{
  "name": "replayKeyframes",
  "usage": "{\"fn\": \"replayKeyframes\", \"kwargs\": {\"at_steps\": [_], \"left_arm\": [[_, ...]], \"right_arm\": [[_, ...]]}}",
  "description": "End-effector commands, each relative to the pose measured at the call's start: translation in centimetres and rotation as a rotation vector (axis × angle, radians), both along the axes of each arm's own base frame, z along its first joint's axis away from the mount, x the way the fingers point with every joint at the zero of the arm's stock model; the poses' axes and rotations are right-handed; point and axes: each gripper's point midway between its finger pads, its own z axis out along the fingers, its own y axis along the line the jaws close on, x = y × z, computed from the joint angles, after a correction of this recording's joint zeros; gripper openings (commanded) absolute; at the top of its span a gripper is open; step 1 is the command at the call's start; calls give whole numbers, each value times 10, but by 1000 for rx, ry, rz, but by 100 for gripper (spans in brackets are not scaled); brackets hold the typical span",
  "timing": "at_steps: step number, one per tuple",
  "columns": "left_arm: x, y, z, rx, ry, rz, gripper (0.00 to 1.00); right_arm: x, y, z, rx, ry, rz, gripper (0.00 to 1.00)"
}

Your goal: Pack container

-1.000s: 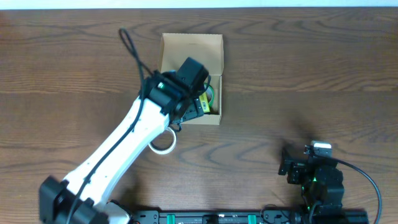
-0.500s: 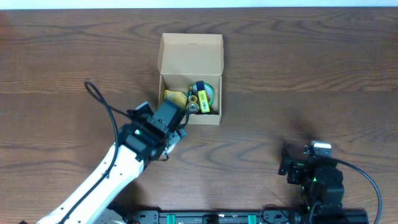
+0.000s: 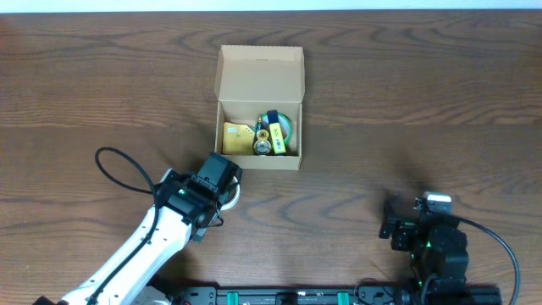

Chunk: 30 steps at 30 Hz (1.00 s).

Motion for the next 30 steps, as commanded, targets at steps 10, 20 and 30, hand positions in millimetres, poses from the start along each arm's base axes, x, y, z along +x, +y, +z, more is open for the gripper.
{"fn": "replayKeyframes", "kwargs": {"at_steps": [10,20,30], "left_arm": [[-5,0,-34,20,121,64,95],[-6,-1,-51,-54,209,130,63],[-3,-2,-51,-64,201,132,23]], "right_arm": [[0,-1,-3,-10,4,3,99],[0,-1,-3,-10,4,3,99],[0,-1,-3,-10,4,3,99]]}}
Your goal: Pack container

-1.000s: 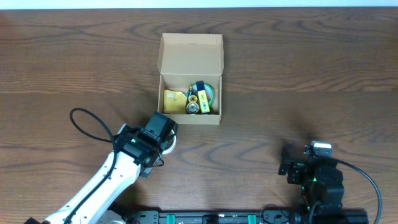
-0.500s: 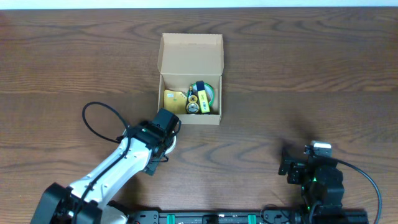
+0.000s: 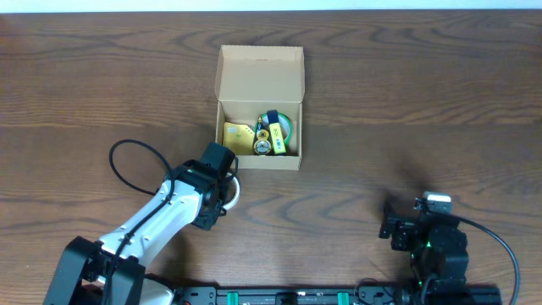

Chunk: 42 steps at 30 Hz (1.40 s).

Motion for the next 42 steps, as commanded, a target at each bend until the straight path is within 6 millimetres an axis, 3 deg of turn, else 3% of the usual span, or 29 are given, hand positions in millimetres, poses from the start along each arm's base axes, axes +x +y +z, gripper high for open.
{"fn": "replayKeyframes", "kwargs": {"at_steps": [1,3,7,10,19,25,27,30,36,42], "left_arm": [[-4,2,-3,1,18,7,17],[-4,0,-2,-8,20,6,6],[-1,-1,5,-22,-12,-8,6],[9,-1,22,-26,-97,-72,6],[32,19,102,74,-360,-164,6],[72,14,160,155,-485,-314,6],[85,8,168,176,-493,-370,6],[108,-2,170,212,-465,-471,6],[149,-22,145,211,-361,-611,6],[165,-37,117,135,-317,-671,6]], "right_arm": [[0,-1,-3,-10,4,3,99],[0,-1,-3,-10,4,3,99],[0,-1,-3,-10,4,3,99],[0,-1,-3,-10,4,3,99],[0,-1,-3,-10,4,3,99],[0,-1,-3,-10,4,3,99],[0,-1,-3,-10,4,3,99],[0,-1,-3,-10,4,3,99],[0,-1,-3,-10,4,3,99],[0,-1,-3,-10,4,3,99]]}}
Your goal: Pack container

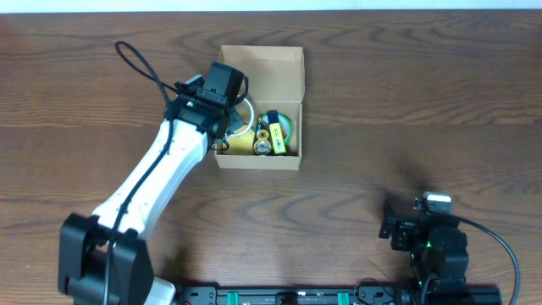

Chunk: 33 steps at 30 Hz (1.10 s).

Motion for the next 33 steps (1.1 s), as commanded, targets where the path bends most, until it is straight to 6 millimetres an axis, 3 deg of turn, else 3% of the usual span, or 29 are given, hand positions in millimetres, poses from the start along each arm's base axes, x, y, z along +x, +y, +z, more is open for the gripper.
{"fn": "replayKeyframes", "kwargs": {"at_steps": [1,11,14,22,25,29,33], "left_arm": [[8,-11,-3,-26,13,-77,6],[7,-25,-15,-48,48,-182,6],[6,-26,-20,-48,61,-200,10],[6,-28,-25,-53,77,-204,48],[8,-27,-24,-45,66,-200,73],[14,-29,-19,-49,34,-204,86],[29,-33,3,-53,-30,-220,98]], "right_arm": [[0,-1,-3,-10,4,3,99],[0,-1,-3,-10,4,3,99],[0,-1,-3,-10,4,3,99],[0,-1,-3,-10,4,3,99],[0,-1,-3,-10,4,3,99],[0,-1,-3,-10,4,3,99],[0,-1,-3,-10,4,3,99]]}}
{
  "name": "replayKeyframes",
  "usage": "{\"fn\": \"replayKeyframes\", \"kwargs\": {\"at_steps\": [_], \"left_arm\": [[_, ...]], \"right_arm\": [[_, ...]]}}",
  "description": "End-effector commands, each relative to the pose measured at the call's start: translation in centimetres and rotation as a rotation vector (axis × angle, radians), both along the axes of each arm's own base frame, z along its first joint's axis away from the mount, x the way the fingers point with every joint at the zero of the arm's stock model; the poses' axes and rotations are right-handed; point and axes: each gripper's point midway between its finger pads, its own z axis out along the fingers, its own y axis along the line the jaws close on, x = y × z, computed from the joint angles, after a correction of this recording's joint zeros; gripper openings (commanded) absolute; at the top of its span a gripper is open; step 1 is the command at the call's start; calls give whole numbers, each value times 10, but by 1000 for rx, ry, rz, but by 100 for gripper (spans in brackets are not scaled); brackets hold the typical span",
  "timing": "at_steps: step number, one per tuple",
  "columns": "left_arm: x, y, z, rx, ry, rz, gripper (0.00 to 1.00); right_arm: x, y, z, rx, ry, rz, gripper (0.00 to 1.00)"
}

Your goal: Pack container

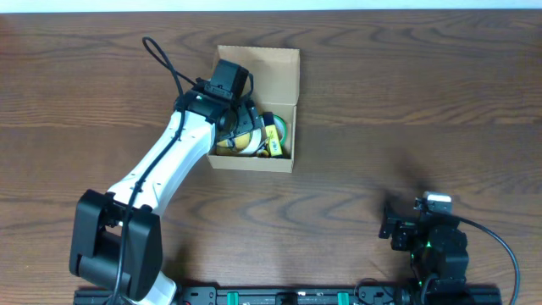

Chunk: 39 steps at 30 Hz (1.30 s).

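Observation:
The open cardboard box (pixel 269 69) stands at the table's middle back, slightly skewed, its lid flap standing up behind. Inside lie a yellow packet (pixel 230 144), a green roll (pixel 280 127) and a yellow-and-black item (pixel 273 137). My left gripper (pixel 244 121) reaches down into the box's left half, shut on a white ring (pixel 238 138) whose rim curves out beneath the fingers. My right gripper (pixel 393 224) rests folded at the front right, far from the box; its jaws are too dark to read.
A black cable (pixel 165 58) loops from the left arm over the table to the left of the box. The right arm's base (pixel 436 246) sits at the front edge. The bare wooden table (pixel 406 119) spreads around the box.
My left gripper has gone lower and a little right, into the box with the white ring. The box has shifted slightly left and forward and now sits skewed.
My left gripper was first on the table in front of the box with the white ring at its fingers. It stayed there a second later, then held the ring over the box's left edge. Now it is down inside the box. The right arm never moved.

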Motion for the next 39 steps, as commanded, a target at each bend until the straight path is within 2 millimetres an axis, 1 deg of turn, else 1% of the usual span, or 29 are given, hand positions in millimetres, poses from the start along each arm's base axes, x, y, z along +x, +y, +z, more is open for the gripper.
{"fn": "replayKeyframes", "kwargs": {"at_steps": [1,6,9,12,14,16,19,22,25,29,34,36,38,39], "left_arm": [[20,-3,26,3,-81,-14,98],[34,-10,52,-10,-145,-33,98],[37,-5,71,10,-172,-19,98],[26,11,89,70,-171,8,98],[17,21,102,104,-179,24,95],[9,30,116,119,-200,37,95],[-2,39,138,125,-243,52,95],[-11,42,156,112,-283,54,95],[-12,47,163,125,-305,63,95],[-16,50,161,156,-290,44,95],[-16,50,161,156,-291,44,95],[-17,51,160,157,-287,44,95],[-17,51,160,158,-286,44,95],[-16,51,160,157,-288,44,96]], "right_arm": [[0,-1,-3,-10,4,3,99],[0,-1,-3,-10,4,3,99],[0,-1,-3,-10,4,3,99],[0,-1,-3,-10,4,3,99],[0,-1,-3,-10,4,3,99],[0,-1,-3,-10,4,3,99],[0,-1,-3,-10,4,3,99],[0,-1,-3,-10,4,3,99],[0,-1,-3,-10,4,3,99],[0,-1,-3,-10,4,3,99],[0,-1,-2,-10,3,3,99],[0,-5,-1,-25,-4,-19,99],[4,-7,5,-26,-33,-29,99],[9,-3,12,1,-69,-21,99]]}}
